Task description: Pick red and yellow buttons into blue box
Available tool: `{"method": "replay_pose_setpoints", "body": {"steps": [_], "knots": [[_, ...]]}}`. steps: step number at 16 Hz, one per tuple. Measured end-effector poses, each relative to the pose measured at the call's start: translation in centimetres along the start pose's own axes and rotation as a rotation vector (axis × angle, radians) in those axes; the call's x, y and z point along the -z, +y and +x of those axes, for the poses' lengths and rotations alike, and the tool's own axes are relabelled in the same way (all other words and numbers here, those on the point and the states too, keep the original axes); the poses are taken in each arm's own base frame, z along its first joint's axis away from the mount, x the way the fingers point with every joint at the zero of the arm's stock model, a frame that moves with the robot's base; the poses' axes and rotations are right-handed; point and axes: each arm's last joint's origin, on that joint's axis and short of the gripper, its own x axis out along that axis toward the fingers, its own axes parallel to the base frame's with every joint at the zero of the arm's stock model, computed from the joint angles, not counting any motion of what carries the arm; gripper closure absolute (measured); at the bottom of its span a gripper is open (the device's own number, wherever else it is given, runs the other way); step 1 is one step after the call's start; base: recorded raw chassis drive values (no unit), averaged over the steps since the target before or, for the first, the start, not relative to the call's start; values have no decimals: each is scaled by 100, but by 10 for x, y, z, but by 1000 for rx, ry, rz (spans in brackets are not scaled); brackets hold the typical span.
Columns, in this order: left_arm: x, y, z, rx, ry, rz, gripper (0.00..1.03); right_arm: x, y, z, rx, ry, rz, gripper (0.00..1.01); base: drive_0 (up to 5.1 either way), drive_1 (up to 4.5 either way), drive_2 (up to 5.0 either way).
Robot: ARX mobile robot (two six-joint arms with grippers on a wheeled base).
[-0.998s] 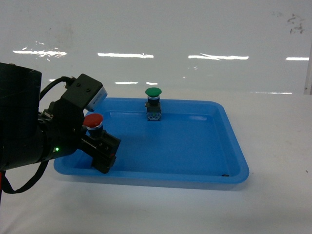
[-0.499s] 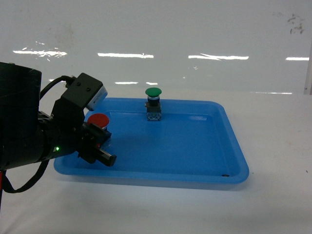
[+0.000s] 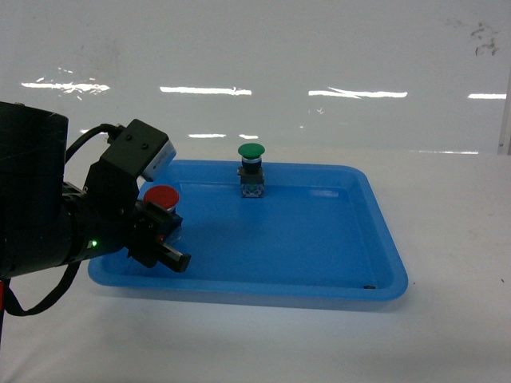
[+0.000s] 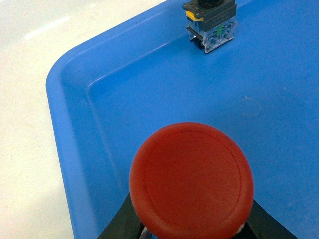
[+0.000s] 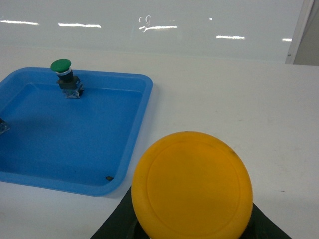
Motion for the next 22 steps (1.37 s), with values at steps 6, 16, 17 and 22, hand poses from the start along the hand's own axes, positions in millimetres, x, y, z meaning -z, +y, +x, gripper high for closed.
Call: {"method": "replay_pose_setpoints", "body": {"steps": [6, 16, 17, 22], "knots": [[-8, 6, -29, -40, -50, -16, 79, 0, 0, 0, 0, 0, 0, 76, 0, 0, 0], [-39, 8, -140, -129, -259, -91, 79, 0, 0, 0, 0, 0, 0, 76, 0, 0, 0], [-39, 8, -141, -128, -260, -94, 79, 0, 0, 0, 0, 0, 0, 76, 0, 0, 0], [-38, 8, -141, -126, -256, -96, 79, 0, 0, 0, 0, 0, 0, 76, 0, 0, 0]]}}
